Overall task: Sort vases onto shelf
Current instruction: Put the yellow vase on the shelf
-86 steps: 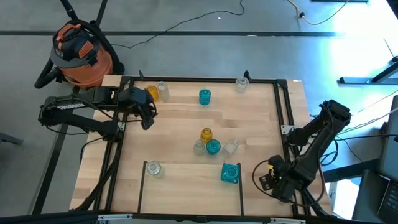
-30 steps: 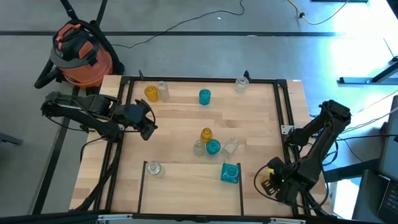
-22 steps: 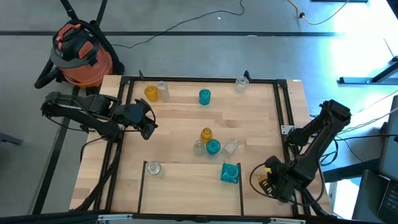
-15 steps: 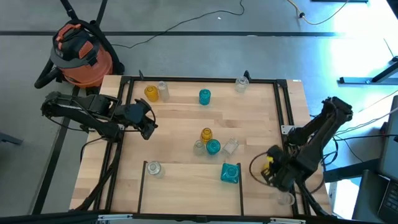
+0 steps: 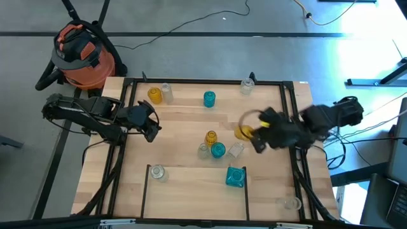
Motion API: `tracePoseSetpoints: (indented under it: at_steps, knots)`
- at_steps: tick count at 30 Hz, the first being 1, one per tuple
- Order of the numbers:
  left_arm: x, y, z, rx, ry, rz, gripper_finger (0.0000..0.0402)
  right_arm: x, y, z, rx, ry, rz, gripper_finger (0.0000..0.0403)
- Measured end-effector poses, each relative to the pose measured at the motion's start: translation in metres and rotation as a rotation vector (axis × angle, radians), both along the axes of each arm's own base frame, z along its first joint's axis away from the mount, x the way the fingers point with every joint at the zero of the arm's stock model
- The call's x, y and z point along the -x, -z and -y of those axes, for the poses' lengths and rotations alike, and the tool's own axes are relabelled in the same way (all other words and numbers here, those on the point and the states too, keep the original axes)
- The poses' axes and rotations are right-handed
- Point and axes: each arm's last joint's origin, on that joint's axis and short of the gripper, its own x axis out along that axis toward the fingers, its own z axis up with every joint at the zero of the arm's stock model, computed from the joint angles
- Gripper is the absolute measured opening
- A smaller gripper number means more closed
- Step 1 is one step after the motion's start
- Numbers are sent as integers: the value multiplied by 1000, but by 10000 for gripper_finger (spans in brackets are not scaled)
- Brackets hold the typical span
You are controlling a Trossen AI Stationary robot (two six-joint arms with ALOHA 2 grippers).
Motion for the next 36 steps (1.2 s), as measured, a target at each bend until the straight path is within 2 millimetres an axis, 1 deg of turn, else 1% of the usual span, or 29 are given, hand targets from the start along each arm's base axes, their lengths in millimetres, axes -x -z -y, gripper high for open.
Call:
tracePoseSetpoints:
  at_steps: [3,6,11,14,16,20,24,27,30,36]
  knots:
    - [0,0,0,0,0,0,128,-30,-14,10,26,-95,19,0]
    - [0,0,0,-3,-2,0,128,-62,-18,12,40,-208,3,0]
    - [0,0,0,-9,-8,2,128,-114,-13,5,7,-449,-19,0]
    - [0,0,0,-9,-8,2,128,-137,-5,-5,-54,-597,-26,0]
    - [0,0,0,-9,-8,2,128,-151,4,-11,-104,-675,-40,0]
    - [0,0,0,-9,-8,1,128,-161,24,-18,-208,-766,-101,0]
    - [0,0,0,-10,-9,1,128,-166,35,-22,-221,-806,-156,0]
    - [0,0,-1,-14,-12,1,128,-169,37,-23,-225,-828,-138,0]
    - [0,0,-1,-16,-15,2,128,-172,38,-25,-269,-857,-121,0]
    - [0,0,0,-13,-15,3,128,-174,43,-30,-307,-900,-126,0]
